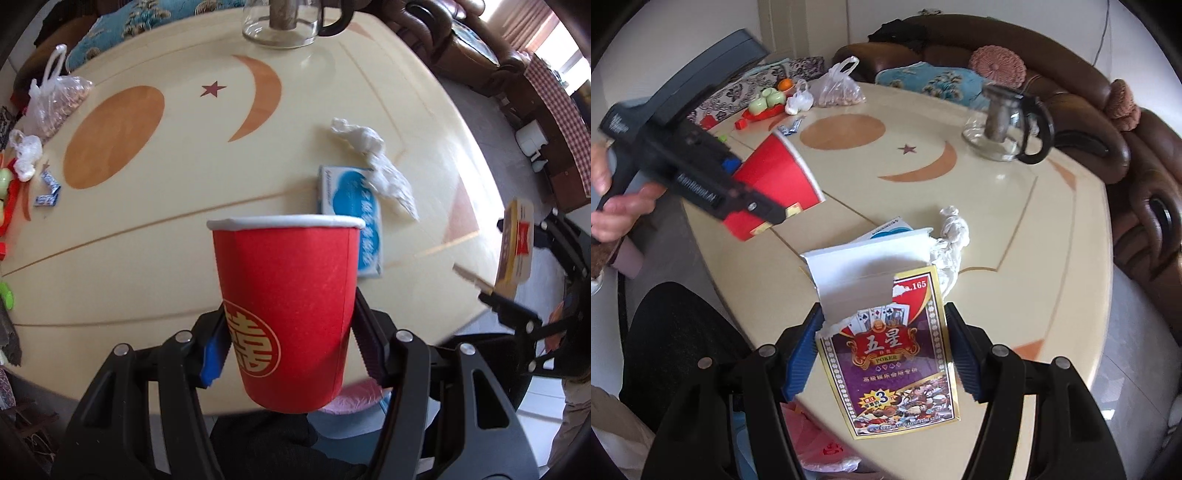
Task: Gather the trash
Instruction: 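Carry the red cup and card box with both tools over the pink bin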
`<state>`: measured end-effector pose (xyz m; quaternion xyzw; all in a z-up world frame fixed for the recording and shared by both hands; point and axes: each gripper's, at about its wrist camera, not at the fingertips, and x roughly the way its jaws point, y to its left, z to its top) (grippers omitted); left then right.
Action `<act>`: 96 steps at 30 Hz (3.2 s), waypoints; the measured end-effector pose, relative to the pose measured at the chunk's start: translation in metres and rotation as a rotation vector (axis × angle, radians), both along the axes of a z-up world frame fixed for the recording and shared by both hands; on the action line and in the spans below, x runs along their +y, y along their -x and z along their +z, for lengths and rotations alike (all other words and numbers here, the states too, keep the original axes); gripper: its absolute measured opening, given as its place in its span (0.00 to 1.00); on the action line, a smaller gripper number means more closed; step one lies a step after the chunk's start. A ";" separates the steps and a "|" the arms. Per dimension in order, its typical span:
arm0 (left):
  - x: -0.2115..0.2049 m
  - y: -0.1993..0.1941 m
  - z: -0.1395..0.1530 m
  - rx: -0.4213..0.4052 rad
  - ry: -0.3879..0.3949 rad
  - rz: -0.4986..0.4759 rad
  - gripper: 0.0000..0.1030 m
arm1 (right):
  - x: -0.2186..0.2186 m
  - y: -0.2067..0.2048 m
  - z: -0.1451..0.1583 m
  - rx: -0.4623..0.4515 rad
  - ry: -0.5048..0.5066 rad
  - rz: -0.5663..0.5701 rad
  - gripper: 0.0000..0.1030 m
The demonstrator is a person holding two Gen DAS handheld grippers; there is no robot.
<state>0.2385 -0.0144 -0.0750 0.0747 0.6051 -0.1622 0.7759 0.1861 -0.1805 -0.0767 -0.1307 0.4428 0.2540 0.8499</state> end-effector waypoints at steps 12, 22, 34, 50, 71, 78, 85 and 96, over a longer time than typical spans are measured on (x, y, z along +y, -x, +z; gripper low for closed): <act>0.017 0.078 0.039 -0.083 -0.018 -0.057 0.57 | 0.003 0.072 0.051 -0.054 0.003 -0.090 0.61; 0.011 0.140 0.051 -0.141 -0.025 -0.101 0.57 | 0.022 0.128 0.068 -0.074 0.006 -0.061 0.61; 0.007 0.181 0.044 -0.158 -0.030 -0.132 0.57 | 0.041 0.172 0.073 -0.093 0.008 -0.034 0.61; -0.007 0.218 0.008 -0.184 -0.077 -0.192 0.57 | 0.050 0.198 0.045 -0.062 0.018 -0.016 0.61; -0.009 0.198 -0.116 -0.005 -0.047 -0.155 0.57 | 0.035 0.183 -0.057 0.081 0.001 -0.073 0.61; -0.005 0.180 -0.158 0.084 -0.015 -0.099 0.57 | 0.029 0.172 -0.105 0.143 -0.014 -0.114 0.61; -0.005 0.161 -0.194 0.125 -0.005 -0.028 0.57 | 0.027 0.158 -0.158 0.196 -0.037 -0.177 0.61; -0.015 0.160 -0.249 0.190 -0.069 -0.018 0.57 | 0.028 0.142 -0.228 0.295 -0.037 -0.227 0.61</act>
